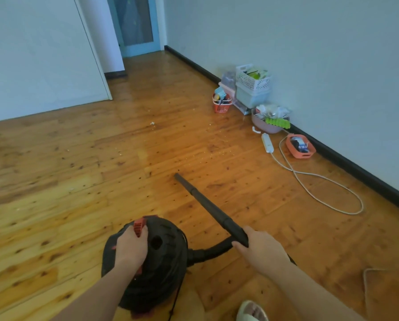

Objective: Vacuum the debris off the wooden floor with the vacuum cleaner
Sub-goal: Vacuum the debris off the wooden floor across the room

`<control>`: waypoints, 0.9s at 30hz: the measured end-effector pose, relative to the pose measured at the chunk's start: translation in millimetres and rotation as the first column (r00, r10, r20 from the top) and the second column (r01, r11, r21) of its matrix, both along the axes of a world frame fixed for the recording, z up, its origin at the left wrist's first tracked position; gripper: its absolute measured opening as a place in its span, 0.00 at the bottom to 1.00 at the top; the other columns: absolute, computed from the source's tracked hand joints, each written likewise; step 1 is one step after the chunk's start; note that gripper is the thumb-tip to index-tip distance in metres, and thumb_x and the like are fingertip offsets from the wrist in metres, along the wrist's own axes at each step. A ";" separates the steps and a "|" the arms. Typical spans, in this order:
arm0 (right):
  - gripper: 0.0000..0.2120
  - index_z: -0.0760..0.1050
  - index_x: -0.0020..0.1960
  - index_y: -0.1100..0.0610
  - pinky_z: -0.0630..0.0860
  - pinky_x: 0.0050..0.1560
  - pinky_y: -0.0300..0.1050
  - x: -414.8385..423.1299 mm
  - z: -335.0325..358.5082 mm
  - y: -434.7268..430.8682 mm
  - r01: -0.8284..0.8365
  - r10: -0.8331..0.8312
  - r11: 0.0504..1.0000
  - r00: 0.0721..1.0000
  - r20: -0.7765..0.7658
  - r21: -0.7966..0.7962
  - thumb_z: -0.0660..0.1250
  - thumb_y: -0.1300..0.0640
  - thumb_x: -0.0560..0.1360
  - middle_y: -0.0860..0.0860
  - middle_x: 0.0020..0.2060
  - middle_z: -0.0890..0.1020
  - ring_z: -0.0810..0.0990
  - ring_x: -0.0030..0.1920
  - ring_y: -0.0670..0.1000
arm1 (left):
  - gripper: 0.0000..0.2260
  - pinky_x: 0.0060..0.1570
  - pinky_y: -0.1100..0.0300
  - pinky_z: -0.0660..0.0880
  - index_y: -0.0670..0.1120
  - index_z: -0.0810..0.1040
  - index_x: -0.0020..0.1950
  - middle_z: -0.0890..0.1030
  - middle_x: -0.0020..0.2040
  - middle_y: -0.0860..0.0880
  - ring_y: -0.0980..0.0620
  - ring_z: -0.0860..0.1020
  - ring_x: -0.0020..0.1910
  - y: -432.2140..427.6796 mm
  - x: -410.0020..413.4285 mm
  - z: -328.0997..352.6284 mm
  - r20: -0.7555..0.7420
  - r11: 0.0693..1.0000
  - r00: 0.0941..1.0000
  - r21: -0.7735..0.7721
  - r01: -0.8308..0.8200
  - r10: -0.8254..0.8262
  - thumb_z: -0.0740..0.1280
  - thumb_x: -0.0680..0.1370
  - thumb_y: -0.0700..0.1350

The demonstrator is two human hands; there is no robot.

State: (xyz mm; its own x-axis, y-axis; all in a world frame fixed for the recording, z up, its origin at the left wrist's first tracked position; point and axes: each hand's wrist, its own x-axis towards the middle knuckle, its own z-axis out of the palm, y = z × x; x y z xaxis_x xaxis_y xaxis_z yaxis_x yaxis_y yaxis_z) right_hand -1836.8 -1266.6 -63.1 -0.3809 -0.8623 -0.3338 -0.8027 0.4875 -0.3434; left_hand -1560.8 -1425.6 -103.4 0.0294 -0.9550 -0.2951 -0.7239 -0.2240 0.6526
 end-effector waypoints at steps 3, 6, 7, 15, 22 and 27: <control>0.13 0.70 0.60 0.48 0.76 0.32 0.39 -4.6 3.1 -7.5 -0.007 0.006 1.000 0.999 -0.054 -0.006 0.61 0.41 0.83 0.45 0.40 0.78 0.77 0.35 0.44 | 0.09 0.38 0.53 0.74 0.48 0.70 0.49 0.77 0.41 0.49 0.51 0.77 0.38 2.1 -2.6 4.1 0.030 1.000 1.000 -0.004 -0.004 0.004 0.59 0.85 0.52; 0.13 0.70 0.60 0.49 0.75 0.33 0.40 -4.7 6.5 -17.9 0.043 -0.045 0.999 0.997 -0.068 -0.032 0.61 0.41 0.84 0.45 0.41 0.78 0.77 0.36 0.44 | 0.11 0.39 0.54 0.72 0.51 0.67 0.44 0.75 0.39 0.52 0.54 0.74 0.35 4.8 -3.0 10.0 0.020 1.000 1.000 -0.019 -0.006 0.007 0.59 0.85 0.50; 0.12 0.71 0.61 0.49 0.75 0.33 0.40 -3.9 7.1 -22.9 0.068 -0.070 0.997 0.996 -0.061 -0.038 0.61 0.42 0.84 0.46 0.41 0.78 0.78 0.37 0.44 | 0.13 0.38 0.55 0.72 0.53 0.67 0.41 0.76 0.38 0.52 0.54 0.75 0.35 3.9 -4.3 9.3 0.010 1.000 1.000 -0.025 -0.005 0.006 0.59 0.85 0.50; 0.11 0.69 0.61 0.49 0.81 0.40 0.44 15.6 -1.8 -84.1 0.103 -0.104 0.994 0.994 -0.043 -0.020 0.62 0.44 0.84 0.46 0.42 0.78 0.80 0.40 0.46 | 0.13 0.34 0.56 0.77 0.48 0.76 0.44 0.82 0.38 0.49 0.51 0.81 0.35 -28.5 -14.4 -1.1 -0.057 1.000 0.998 0.013 0.012 -0.011 0.60 0.85 0.51; 0.13 0.69 0.64 0.48 0.80 0.39 0.41 19.4 25.7 -112.5 0.019 -0.015 0.998 0.998 -0.062 0.065 0.62 0.44 0.83 0.45 0.43 0.79 0.80 0.40 0.44 | 0.12 0.34 0.55 0.78 0.48 0.77 0.46 0.83 0.37 0.50 0.51 0.81 0.34 -38.6 -20.0 -0.2 -0.097 0.995 0.995 0.094 -0.021 0.030 0.60 0.84 0.51; 0.14 0.69 0.64 0.49 0.74 0.32 0.38 5.9 13.5 -114.6 -0.092 0.098 0.993 0.992 -0.084 0.075 0.62 0.42 0.83 0.45 0.41 0.78 0.77 0.35 0.44 | 0.13 0.29 0.55 0.73 0.46 0.75 0.45 0.82 0.37 0.47 0.49 0.80 0.33 -51.6 -37.4 -7.0 -0.126 0.996 0.990 0.058 -0.063 0.070 0.60 0.84 0.51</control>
State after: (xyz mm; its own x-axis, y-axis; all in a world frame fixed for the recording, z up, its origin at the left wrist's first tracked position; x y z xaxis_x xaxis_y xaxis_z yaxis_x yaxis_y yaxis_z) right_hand -1830.9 -1381.3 -49.6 -0.3288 -0.8711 -0.3648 -0.8718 0.4285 -0.2374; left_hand -1598.2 -1477.2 -110.4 0.0509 -0.9349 -0.3513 -0.6175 -0.3059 0.7247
